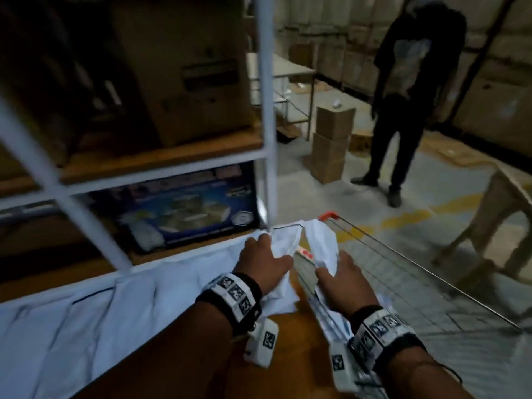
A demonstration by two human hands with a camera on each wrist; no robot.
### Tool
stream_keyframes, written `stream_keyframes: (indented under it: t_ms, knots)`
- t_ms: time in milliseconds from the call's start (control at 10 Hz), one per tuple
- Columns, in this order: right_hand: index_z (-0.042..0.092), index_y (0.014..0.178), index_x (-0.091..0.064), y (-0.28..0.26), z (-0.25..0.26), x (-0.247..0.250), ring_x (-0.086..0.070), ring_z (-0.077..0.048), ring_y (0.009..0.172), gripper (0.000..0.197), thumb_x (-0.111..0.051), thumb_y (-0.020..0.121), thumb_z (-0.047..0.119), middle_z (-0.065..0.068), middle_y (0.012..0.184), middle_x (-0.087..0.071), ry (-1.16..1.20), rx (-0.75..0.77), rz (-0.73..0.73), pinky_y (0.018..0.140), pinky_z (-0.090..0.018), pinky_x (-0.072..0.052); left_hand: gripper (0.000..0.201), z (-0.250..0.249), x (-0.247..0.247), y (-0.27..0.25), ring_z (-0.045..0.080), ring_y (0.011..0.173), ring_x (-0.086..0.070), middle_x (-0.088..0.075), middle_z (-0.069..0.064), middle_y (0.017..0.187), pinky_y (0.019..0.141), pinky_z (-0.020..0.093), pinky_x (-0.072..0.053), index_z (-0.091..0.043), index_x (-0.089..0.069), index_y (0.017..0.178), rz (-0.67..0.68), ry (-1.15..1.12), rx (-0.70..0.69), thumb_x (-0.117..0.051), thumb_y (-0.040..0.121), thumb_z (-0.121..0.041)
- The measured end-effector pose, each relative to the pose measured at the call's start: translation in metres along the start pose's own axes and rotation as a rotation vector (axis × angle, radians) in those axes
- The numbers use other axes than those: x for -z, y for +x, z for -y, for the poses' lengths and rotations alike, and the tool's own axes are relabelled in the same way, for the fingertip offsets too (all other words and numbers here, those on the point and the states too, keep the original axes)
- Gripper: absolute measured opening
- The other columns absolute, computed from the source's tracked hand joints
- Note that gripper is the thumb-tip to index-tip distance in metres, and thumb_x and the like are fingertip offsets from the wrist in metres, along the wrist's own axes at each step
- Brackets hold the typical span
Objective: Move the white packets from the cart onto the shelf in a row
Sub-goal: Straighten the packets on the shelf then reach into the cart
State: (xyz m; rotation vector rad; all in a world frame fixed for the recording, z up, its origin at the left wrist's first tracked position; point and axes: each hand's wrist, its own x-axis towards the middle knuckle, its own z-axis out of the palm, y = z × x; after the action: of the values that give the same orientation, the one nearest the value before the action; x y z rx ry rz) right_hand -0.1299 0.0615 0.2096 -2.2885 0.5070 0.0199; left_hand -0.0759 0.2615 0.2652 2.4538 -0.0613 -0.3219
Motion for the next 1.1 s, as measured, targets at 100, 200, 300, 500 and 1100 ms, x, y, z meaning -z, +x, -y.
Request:
stream_keyframes:
  t_ms: [100,200,300,500,1100]
  knots:
    - [0.023,0.126,-0.048,-0.021,0.053,-0.038,-0.065,-0.039,0.104,0.062,-0.05,0.081,0.065,-0.015,0.118,-0.065,-0.09,0.108,0.034,0.086,-0.047,-0.054,0.105,0.055,0.051,-0.034,0.033,0.14,-0.041,-0.038,0.013,0.151,0.113,0.044,-0.041,-0.025,-0.037,0.151,-0.068,-0.012,0.064,-0.046,0.059,-0.074]
    - [0.019,0.126,-0.049,-0.045,0.102,-0.084,-0.063,-0.031,0.095,0.053,-0.058,0.088,0.055,-0.008,0.112,-0.064,-0.187,0.174,0.078,0.08,-0.042,-0.053,0.101,0.115,0.098,-0.068,0.035,0.143,-0.037,-0.034,0.012,0.155,0.114,0.046,-0.04,-0.028,-0.034,0.153,-0.116,-0.061,0.147,-0.047,0.063,-0.072]
    - [0.015,0.135,-0.043,-0.071,0.142,-0.133,-0.06,-0.035,0.101,0.061,-0.063,0.091,0.052,-0.014,0.119,-0.059,-0.223,0.191,0.127,0.083,-0.043,-0.051,0.091,0.174,0.138,-0.102,0.036,0.138,-0.041,-0.039,0.012,0.147,0.111,0.046,-0.042,-0.027,-0.038,0.148,-0.194,-0.076,0.227,-0.052,0.068,-0.067]
    - [0.015,0.141,-0.042,-0.122,0.21,-0.214,-0.058,-0.038,0.104,0.069,-0.065,0.091,0.057,-0.015,0.124,-0.054,-0.285,0.273,0.158,0.084,-0.043,-0.049,0.082,0.28,0.197,-0.16,0.036,0.134,-0.041,-0.043,0.013,0.141,0.11,0.046,-0.041,-0.023,-0.04,0.145,-0.29,-0.053,0.373,-0.054,0.074,-0.061]
    - [0.021,0.165,-0.008,-0.209,0.335,-0.387,-0.045,-0.047,0.14,0.096,-0.034,0.093,0.079,-0.026,0.166,-0.009,-0.584,0.347,0.314,0.108,-0.053,-0.046,0.072,0.442,0.251,-0.175,0.037,0.127,-0.041,-0.043,0.016,0.136,0.107,0.047,-0.041,-0.016,-0.046,0.138,-0.397,0.119,0.527,-0.054,0.082,-0.059]
